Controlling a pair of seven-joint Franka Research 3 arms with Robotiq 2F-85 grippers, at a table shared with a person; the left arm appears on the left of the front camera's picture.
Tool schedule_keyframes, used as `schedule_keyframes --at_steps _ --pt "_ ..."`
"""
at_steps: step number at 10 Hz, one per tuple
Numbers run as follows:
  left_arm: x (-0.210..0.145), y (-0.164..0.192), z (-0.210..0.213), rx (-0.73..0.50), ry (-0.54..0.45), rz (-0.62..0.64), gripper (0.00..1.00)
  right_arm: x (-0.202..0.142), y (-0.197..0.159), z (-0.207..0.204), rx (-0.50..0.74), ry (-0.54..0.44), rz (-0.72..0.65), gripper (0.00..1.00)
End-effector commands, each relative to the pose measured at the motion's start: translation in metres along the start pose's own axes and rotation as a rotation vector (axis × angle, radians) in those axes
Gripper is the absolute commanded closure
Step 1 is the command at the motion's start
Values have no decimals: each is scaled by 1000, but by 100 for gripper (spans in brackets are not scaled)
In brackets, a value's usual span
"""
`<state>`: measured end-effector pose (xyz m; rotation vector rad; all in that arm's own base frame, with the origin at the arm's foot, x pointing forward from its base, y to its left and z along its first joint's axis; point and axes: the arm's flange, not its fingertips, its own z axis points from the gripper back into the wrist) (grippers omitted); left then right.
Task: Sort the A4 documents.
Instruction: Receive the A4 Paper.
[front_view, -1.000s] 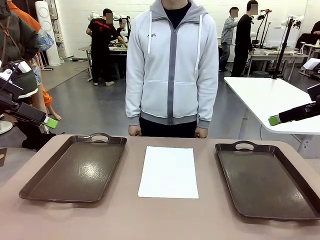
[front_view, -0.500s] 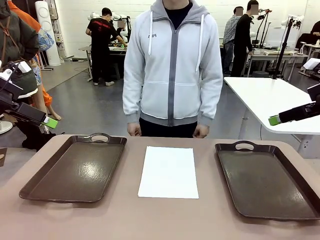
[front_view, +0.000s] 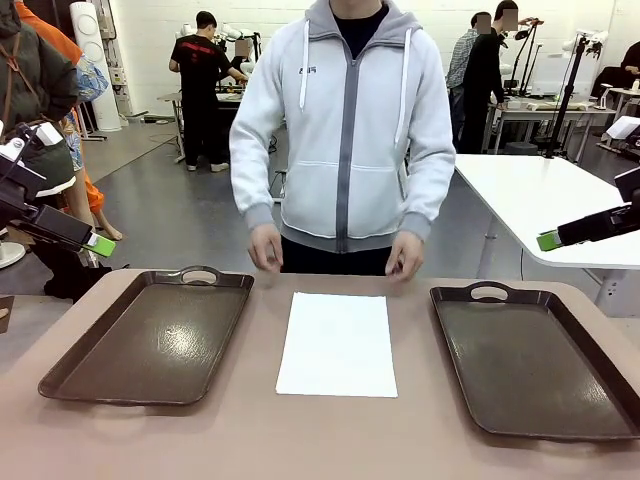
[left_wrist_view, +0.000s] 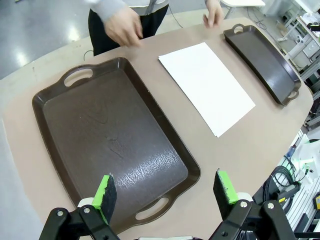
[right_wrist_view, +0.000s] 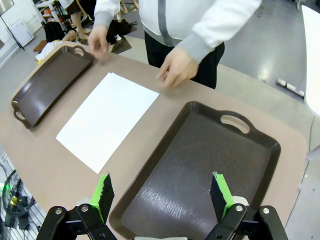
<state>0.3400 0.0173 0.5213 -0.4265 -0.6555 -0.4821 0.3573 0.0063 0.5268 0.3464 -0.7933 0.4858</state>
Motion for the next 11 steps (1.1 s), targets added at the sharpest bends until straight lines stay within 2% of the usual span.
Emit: schedule_keyframes --at_steps 1,11 --pt "0 0 -1 -8 -2 0 0 0 0 0 5 -3 -2 0" --pt "0 0 -1 -8 -2 0 0 0 0 0 5 -3 -2 0"
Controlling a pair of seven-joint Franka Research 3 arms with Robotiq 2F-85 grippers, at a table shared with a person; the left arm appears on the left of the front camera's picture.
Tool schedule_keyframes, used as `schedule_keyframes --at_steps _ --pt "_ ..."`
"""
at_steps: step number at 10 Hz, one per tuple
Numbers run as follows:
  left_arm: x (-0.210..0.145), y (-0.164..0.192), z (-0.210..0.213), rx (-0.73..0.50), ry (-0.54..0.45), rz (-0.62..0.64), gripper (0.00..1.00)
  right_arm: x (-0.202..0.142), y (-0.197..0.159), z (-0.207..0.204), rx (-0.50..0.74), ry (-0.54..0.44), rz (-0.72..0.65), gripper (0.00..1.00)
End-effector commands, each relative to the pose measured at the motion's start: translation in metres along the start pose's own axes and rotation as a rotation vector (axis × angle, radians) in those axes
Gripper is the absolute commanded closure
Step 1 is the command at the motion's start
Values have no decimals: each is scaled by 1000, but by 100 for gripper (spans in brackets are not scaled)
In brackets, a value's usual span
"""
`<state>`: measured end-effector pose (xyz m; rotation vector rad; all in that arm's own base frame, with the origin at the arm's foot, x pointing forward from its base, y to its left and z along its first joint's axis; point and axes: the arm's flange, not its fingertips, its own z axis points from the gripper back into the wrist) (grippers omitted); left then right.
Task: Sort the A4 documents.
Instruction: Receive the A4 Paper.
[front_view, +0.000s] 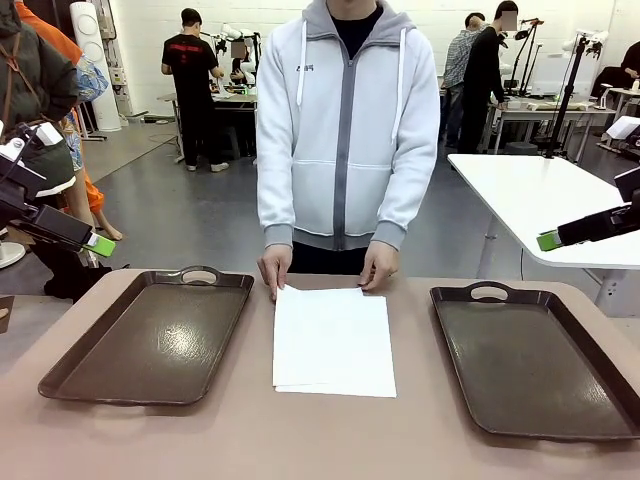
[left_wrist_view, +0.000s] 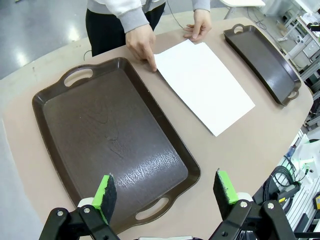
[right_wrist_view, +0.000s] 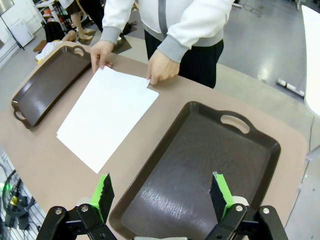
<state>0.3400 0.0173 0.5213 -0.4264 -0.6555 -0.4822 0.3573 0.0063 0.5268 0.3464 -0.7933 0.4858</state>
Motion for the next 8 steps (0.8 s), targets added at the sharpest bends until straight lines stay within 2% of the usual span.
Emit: schedule_keyframes --at_steps 1,8 --pt "0 0 -1 -8 -2 0 0 0 0 0 5 -3 -2 0" --pt "0 0 -1 -8 -2 0 0 0 0 0 5 -3 -2 0"
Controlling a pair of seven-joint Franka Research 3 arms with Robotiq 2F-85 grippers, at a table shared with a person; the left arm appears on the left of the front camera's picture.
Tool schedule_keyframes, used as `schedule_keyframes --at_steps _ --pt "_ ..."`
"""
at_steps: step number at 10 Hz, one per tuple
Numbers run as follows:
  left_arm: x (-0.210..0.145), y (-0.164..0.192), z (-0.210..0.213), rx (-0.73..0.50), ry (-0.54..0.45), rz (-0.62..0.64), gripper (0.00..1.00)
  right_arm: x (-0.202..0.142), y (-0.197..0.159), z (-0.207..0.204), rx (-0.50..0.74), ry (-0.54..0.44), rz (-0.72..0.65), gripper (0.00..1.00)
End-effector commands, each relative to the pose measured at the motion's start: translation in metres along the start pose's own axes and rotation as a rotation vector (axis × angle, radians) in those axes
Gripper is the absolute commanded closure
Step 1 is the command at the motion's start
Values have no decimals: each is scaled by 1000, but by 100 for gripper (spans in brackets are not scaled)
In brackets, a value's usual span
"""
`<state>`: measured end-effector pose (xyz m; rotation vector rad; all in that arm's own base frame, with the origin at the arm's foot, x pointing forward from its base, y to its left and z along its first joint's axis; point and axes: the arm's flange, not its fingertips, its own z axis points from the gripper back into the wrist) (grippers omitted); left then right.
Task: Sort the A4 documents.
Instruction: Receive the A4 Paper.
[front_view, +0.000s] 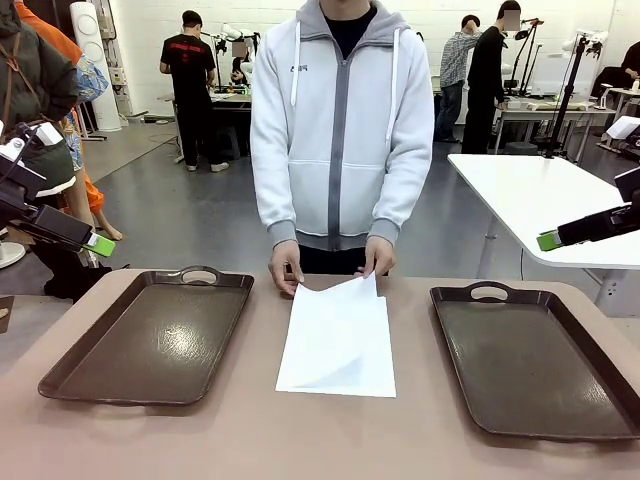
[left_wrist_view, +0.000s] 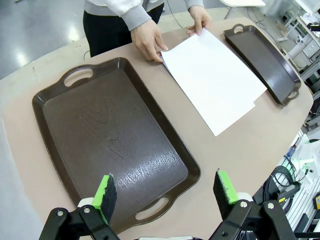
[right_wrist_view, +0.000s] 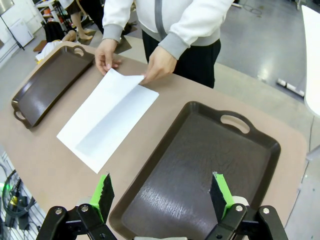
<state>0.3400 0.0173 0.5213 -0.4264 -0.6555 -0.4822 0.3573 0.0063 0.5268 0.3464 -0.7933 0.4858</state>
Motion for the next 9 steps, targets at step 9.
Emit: schedule_keyframes --at_steps 9 --pt "0 0 -1 -8 -2 0 0 0 0 0 5 -3 -2 0"
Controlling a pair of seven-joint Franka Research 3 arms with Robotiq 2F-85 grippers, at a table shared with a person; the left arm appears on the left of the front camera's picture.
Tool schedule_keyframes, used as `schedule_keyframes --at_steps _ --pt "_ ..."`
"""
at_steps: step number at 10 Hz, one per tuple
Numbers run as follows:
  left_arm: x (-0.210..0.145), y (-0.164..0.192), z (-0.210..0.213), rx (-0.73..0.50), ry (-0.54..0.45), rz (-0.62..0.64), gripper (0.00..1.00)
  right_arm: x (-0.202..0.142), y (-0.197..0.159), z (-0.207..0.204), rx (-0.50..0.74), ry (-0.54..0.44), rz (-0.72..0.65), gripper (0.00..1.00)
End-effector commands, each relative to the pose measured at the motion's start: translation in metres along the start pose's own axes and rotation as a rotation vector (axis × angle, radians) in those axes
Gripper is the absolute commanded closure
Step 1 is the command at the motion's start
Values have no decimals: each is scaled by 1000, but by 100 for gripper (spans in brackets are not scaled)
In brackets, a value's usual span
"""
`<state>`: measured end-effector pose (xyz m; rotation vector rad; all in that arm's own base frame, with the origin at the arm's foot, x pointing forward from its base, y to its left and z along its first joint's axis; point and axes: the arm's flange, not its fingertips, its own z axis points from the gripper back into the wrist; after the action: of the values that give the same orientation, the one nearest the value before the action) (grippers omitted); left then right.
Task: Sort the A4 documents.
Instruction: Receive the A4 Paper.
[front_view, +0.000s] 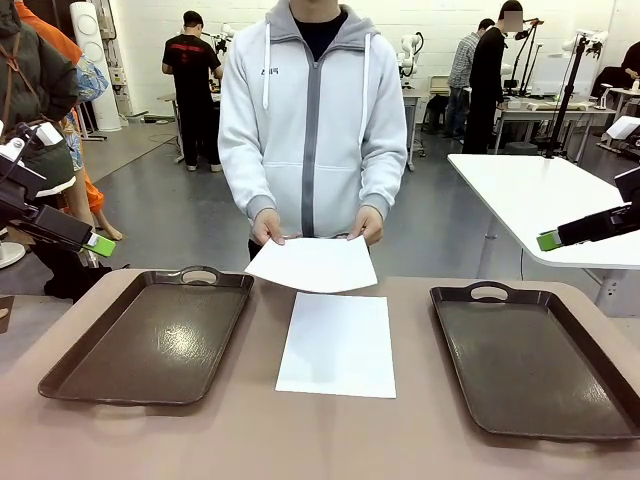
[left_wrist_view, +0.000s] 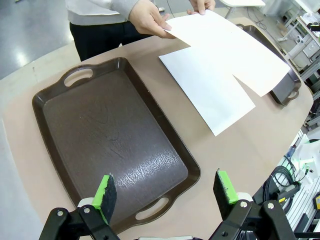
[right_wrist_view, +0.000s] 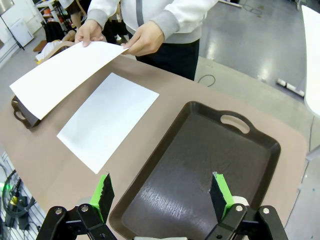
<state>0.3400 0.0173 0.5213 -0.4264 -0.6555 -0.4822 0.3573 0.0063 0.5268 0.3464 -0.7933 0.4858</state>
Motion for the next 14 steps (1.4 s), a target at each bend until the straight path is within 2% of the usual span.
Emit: schedule_keyframes --at_steps 1,14 --pt "0 0 -1 -8 -2 0 0 0 0 0 5 -3 -2 0" --pt "0 0 -1 -8 -2 0 0 0 0 0 5 -3 -2 0"
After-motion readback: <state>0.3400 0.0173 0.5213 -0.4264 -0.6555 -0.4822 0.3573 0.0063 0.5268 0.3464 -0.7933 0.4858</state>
